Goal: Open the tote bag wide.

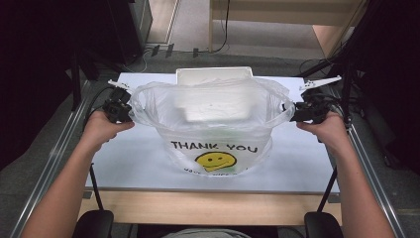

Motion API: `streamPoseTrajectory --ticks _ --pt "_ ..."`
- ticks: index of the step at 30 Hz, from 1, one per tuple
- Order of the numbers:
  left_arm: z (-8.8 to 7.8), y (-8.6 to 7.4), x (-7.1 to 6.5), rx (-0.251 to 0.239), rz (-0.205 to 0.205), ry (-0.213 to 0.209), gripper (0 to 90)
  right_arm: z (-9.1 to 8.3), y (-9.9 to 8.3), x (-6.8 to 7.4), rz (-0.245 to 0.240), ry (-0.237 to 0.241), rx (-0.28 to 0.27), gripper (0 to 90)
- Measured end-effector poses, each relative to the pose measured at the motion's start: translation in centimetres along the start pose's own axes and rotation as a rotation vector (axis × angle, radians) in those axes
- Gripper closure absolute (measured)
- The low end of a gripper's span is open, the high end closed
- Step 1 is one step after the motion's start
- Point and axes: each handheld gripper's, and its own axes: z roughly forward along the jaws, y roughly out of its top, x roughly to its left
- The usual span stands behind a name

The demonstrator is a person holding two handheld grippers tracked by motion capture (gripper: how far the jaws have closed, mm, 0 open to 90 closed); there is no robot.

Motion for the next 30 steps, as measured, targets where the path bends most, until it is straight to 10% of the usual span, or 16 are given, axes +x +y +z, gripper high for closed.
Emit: streamPoseTrajectory --ticks 7,30 --pt "-1.0 0.9 1.2 -0.02 -0.042 -0.051 82.8 -1.0 1.9 0.0 0.014 0.032 -0.003 55.5" --pt "-5.6 8.0 -1.5 -0.063 0.07 -0.018 86.5 -4.5 11.3 3.4 -0.062 0.077 -0.048 82.2"
